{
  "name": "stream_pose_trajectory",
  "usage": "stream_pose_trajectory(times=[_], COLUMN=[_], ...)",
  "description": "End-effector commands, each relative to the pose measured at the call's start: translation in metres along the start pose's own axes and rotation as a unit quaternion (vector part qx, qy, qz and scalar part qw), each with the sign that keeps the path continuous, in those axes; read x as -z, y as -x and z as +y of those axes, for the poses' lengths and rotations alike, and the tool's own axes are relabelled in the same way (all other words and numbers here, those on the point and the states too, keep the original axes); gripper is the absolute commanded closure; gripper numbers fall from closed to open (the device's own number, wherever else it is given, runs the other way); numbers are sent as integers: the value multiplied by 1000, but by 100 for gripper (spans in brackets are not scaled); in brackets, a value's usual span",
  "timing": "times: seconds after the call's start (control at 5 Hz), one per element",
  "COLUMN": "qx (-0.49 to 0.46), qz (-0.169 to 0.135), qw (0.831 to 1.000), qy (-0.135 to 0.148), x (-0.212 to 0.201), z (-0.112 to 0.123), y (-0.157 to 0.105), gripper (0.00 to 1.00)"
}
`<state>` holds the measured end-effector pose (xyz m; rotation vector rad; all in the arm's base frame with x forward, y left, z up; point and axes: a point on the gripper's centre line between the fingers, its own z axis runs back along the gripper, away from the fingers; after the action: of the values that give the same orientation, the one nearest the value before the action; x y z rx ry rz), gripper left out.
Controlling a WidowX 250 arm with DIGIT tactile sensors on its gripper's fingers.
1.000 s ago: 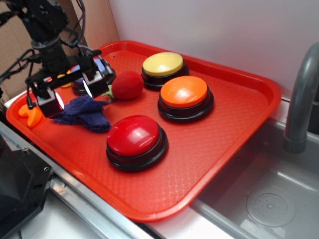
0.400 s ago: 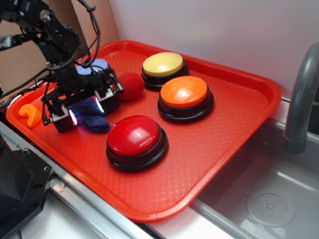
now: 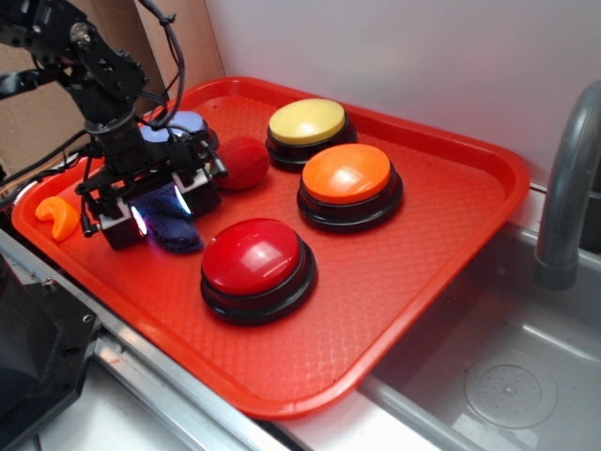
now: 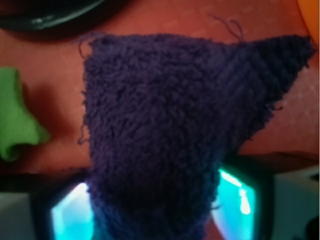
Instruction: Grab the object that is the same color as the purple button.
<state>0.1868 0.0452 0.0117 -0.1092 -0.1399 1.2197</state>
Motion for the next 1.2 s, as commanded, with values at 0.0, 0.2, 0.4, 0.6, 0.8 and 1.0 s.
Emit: stream_pose_trajectory(times=[0.0, 0.2, 0.4, 0.6, 0.8, 1.0], qx=[-2, 10, 45, 124, 245, 309], qz=[-16, -30, -48, -31, -8, -3], qw=[1000, 999, 998, 992, 969, 951], qy=[15, 11, 8, 9, -23, -30], x=[-6, -13, -39, -69, -98, -121], z=[1, 0, -5, -13, -24, -26], y=[-3, -5, -8, -7, -1, 7], gripper=[100, 100, 100, 100, 100, 100])
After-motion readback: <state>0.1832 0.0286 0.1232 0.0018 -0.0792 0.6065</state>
